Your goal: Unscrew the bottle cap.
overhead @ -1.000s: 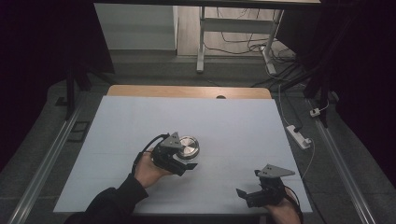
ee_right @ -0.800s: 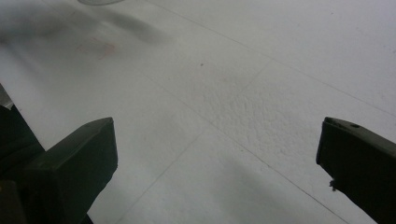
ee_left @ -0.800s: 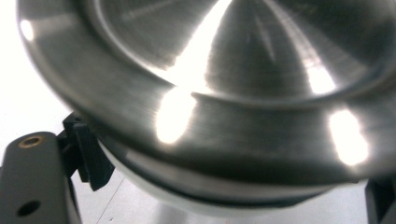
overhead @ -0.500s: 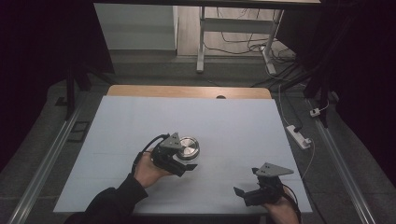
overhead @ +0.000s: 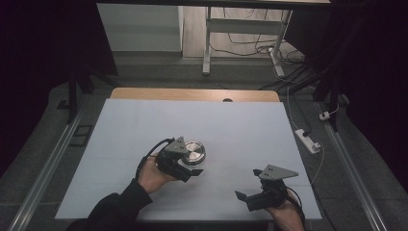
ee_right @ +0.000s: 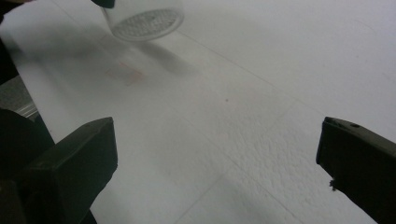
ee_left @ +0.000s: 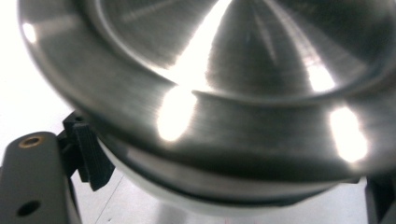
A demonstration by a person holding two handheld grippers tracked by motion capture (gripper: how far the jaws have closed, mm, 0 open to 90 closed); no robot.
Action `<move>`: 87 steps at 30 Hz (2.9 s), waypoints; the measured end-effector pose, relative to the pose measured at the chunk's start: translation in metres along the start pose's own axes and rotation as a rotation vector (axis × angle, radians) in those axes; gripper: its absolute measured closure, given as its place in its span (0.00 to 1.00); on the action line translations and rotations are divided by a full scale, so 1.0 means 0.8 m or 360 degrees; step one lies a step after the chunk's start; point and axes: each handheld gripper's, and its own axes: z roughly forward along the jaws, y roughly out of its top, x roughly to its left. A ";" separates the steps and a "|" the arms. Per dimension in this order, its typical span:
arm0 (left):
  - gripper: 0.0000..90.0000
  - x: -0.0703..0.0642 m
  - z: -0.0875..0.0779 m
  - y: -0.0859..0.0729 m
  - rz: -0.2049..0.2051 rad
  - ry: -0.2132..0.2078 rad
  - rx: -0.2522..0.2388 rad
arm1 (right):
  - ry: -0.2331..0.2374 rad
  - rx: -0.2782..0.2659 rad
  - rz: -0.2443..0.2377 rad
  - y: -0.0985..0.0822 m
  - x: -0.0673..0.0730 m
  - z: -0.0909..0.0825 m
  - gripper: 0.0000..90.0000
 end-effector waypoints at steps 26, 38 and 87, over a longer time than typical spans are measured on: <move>0.17 0.000 -0.002 0.000 0.0008 -0.0005 0.0003 | 0.0127 -0.0030 -0.0208 0.085 0.029 0.046 0.00; 0.17 -0.001 0.000 0.000 -0.0015 0.0017 0.0004 | 0.0160 -0.0062 -0.0147 0.122 0.038 0.069 0.00; 0.17 0.000 -0.008 0.002 -0.0002 0.0030 0.0012 | 0.0422 -0.0062 -0.0222 0.173 0.037 0.106 0.01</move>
